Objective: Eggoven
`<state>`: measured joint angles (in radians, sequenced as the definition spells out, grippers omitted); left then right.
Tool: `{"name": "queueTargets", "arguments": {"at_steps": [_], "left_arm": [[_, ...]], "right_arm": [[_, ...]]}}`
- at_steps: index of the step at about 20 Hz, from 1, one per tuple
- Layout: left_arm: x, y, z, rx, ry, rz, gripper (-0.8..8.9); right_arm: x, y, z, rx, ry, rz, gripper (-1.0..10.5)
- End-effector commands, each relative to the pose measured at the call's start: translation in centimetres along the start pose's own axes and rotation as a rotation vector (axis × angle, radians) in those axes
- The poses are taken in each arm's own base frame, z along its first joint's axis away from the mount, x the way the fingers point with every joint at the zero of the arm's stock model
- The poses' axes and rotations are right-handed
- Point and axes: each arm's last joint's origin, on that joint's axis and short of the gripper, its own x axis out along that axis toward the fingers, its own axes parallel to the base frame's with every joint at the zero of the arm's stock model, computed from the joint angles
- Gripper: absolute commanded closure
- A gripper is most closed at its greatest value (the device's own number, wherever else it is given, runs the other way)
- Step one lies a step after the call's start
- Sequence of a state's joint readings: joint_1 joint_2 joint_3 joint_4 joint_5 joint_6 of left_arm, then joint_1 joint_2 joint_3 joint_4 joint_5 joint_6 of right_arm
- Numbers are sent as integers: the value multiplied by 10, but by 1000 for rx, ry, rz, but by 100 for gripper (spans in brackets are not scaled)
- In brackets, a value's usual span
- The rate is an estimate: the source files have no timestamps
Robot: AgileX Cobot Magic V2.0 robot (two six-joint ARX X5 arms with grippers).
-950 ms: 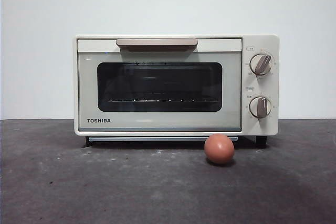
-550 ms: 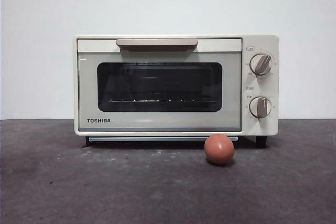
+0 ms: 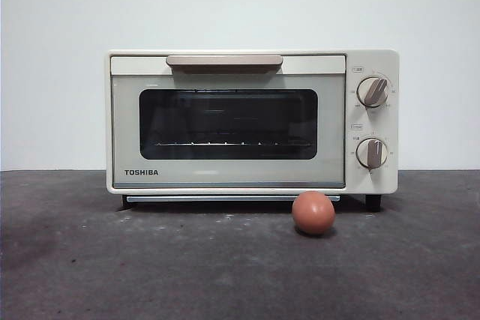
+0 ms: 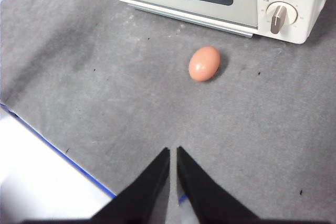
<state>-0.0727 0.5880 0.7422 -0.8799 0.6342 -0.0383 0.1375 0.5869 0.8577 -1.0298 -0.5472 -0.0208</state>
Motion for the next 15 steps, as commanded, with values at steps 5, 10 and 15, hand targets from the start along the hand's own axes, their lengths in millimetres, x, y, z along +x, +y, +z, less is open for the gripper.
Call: {"name": "queueTargets", "arguments": {"at_steps": [5, 10, 15], "left_arm": [[-3, -2, 5, 35, -17, -7, 806], [-3, -2, 5, 36, -20, -7, 806], [-3, -2, 5, 37, -20, -7, 806]], "right_arm": [[-1, 1, 7, 34, -16, 6, 581], [17, -6, 21, 100, 3, 26, 581], [61, -10, 46, 125, 38, 9, 581]]}}
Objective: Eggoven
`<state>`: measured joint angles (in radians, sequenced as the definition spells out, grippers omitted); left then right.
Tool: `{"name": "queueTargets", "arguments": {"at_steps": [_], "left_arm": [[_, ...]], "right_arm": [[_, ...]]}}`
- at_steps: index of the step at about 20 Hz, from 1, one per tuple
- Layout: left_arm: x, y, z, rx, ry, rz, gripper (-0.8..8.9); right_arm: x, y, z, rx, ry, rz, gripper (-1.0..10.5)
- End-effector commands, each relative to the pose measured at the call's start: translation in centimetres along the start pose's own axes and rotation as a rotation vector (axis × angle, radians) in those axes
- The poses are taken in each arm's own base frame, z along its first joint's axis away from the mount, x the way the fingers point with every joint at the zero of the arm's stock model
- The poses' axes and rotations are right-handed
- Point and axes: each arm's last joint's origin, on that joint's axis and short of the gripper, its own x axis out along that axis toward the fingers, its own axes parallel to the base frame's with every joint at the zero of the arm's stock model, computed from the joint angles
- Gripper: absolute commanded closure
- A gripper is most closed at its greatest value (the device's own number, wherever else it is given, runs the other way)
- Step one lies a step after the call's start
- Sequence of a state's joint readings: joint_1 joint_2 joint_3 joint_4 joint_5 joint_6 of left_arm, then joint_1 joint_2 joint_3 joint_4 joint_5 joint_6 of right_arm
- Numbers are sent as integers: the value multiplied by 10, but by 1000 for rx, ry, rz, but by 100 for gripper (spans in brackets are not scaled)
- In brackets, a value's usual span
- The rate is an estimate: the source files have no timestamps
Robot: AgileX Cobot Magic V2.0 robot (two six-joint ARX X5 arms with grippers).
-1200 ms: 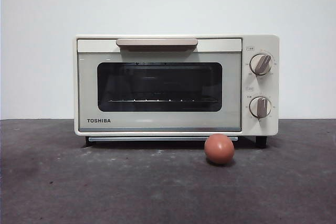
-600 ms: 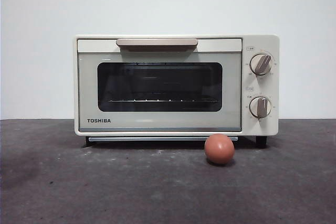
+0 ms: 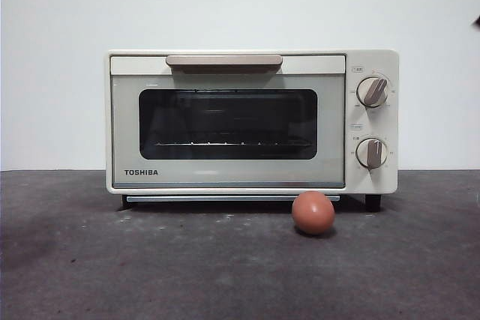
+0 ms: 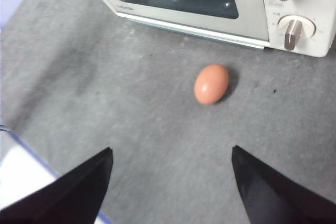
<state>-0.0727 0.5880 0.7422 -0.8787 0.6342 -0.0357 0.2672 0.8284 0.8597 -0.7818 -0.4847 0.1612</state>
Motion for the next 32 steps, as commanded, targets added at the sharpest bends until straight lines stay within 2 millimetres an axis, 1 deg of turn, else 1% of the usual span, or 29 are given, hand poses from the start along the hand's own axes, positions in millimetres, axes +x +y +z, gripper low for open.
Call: {"name": "queueTargets", "arguments": {"at_steps": [1, 4, 7, 12, 16, 20, 22, 25, 28, 32], "left_arm": [[-3, -2, 5, 34, -19, -7, 806], [-3, -2, 5, 36, -22, -7, 806], [-3, -2, 6, 37, -25, -7, 806], [-3, -2, 6, 37, -25, -7, 806], [-2, -4, 5, 47, -16, -22, 806], [0, -6, 5, 59, -6, -40, 806], [0, -7, 5, 63, -3, -45, 806], [0, -8, 5, 66, 0, -50, 806], [0, -8, 5, 66, 1, -51, 806], [0, -8, 5, 66, 0, -51, 806]], "right_arm": [[19, 3, 11, 27, 12, -35, 581], [56, 9, 18, 18, 51, -82, 581], [91, 16, 21, 12, 62, -122, 581], [146, 21, 14, 6, 91, -218, 581], [180, 19, 7, 23, 93, -275, 581], [202, 10, -1, 34, 132, -319, 581], [209, 8, -2, 34, 124, -319, 581], [216, 6, -3, 35, 101, -335, 581], [223, 1, -7, 42, 124, -356, 581], [225, 0, -4, 40, 90, -367, 581]]}}
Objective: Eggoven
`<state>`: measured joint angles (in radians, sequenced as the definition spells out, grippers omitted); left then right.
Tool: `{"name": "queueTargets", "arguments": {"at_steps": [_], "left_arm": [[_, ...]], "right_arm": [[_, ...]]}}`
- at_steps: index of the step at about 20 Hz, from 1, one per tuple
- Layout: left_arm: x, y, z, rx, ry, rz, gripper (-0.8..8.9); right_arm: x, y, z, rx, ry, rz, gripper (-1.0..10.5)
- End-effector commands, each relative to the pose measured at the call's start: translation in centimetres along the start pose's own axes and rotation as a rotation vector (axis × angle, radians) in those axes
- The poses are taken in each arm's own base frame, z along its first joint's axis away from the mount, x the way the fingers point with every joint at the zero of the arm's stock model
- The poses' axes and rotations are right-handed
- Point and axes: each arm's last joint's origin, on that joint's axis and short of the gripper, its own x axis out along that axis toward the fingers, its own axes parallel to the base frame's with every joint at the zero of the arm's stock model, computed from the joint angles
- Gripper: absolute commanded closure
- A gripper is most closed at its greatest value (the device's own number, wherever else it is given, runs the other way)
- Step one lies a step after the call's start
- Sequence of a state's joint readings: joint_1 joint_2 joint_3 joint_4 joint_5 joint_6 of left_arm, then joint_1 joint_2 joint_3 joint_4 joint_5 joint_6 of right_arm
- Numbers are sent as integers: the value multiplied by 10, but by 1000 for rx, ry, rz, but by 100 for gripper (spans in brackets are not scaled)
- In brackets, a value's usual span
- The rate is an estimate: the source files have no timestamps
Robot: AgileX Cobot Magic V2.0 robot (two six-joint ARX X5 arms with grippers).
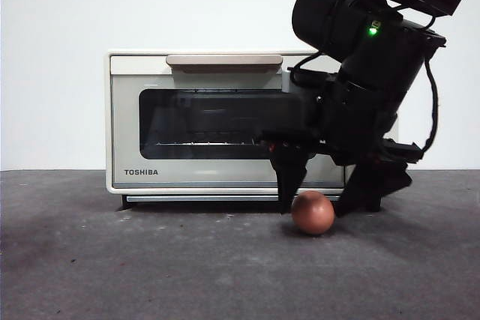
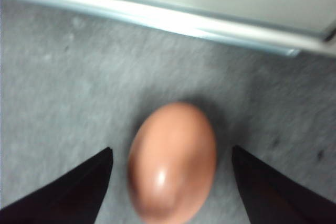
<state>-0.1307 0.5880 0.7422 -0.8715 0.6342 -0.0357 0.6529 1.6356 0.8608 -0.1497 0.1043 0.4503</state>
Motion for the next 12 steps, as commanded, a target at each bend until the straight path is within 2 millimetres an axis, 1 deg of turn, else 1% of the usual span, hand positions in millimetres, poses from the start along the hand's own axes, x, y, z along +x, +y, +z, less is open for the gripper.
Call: {"name": "queueTargets", "arguments": {"at_steps": [1, 8, 12], "left_arm": [[-2, -2, 5, 32, -17, -7, 806], [-2, -2, 5, 33, -18, -7, 806], [-2, -2, 5, 33, -19, -7, 806]], "right_arm": [[2, 4, 4, 9, -24, 10, 584], [15, 2, -2, 6, 16, -8, 601], [19, 1, -4, 5, 29, -25, 714]]}}
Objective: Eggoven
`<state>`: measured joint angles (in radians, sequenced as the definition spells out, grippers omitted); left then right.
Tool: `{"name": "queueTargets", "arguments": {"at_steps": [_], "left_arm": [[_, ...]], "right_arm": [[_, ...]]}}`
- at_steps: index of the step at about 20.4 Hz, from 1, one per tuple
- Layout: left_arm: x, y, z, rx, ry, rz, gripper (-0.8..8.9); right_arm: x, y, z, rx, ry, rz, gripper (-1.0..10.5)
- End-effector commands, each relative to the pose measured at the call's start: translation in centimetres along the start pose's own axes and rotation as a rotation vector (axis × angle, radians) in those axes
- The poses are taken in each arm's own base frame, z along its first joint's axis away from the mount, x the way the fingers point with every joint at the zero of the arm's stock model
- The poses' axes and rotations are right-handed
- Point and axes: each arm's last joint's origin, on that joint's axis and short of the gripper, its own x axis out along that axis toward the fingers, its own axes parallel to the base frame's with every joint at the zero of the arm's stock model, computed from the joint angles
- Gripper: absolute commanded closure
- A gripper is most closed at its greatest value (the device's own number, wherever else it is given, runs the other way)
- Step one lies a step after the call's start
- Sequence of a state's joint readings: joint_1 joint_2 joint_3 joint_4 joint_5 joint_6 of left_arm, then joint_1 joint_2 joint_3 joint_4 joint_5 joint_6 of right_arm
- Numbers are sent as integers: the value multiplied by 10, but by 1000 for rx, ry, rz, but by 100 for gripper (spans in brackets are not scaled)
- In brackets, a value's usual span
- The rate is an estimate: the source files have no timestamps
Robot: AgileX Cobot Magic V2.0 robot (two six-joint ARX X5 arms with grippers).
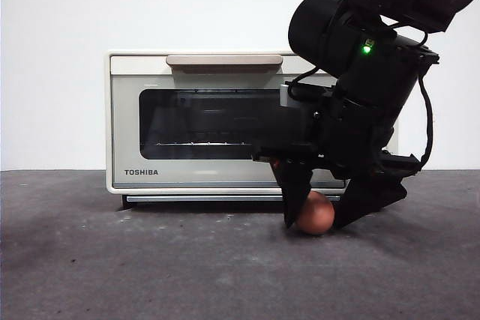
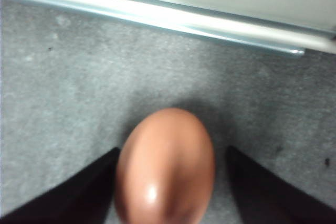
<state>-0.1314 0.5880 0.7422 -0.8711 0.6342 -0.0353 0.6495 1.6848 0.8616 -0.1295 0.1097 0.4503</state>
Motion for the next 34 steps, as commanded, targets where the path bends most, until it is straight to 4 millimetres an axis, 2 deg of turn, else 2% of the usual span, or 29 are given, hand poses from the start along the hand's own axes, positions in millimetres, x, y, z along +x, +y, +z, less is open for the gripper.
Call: {"name": "queueTargets", "arguments": {"at_steps": [1, 7, 10, 12, 14, 19, 24, 27, 30, 34], "left_arm": [[-2, -2, 5, 32, -19, -7, 806], [-2, -2, 5, 33, -21, -7, 806], [-2, -2, 7, 44, -36, -7, 806], [-1, -1, 9, 35, -40, -7, 806], [4, 2, 15, 28, -49, -10, 806], [22, 2, 35, 46, -94, -73, 806], [50, -11, 73, 133, -180, -90, 806], [74, -16, 100, 177, -217, -59, 806], [100, -16, 123, 209, -230, -30, 806], [125, -12, 138, 230, -204, -2, 806]], "right_arm": [[6, 3, 0, 6, 3, -13, 742], [5, 3, 1, -6, 0, -18, 947], [-1, 5, 1, -44, 1, -6, 944], [-15, 8, 2, -75, -4, 1, 944], [-35, 10, 5, -94, -27, 18, 944], [-101, 11, 8, -106, -98, 98, 944], [-174, 3, -4, -129, -212, 186, 944], [-211, -8, -13, -121, -293, 231, 944], [-236, -19, -23, -114, -359, 260, 944], [-253, -28, -30, -106, -411, 277, 944]]}}
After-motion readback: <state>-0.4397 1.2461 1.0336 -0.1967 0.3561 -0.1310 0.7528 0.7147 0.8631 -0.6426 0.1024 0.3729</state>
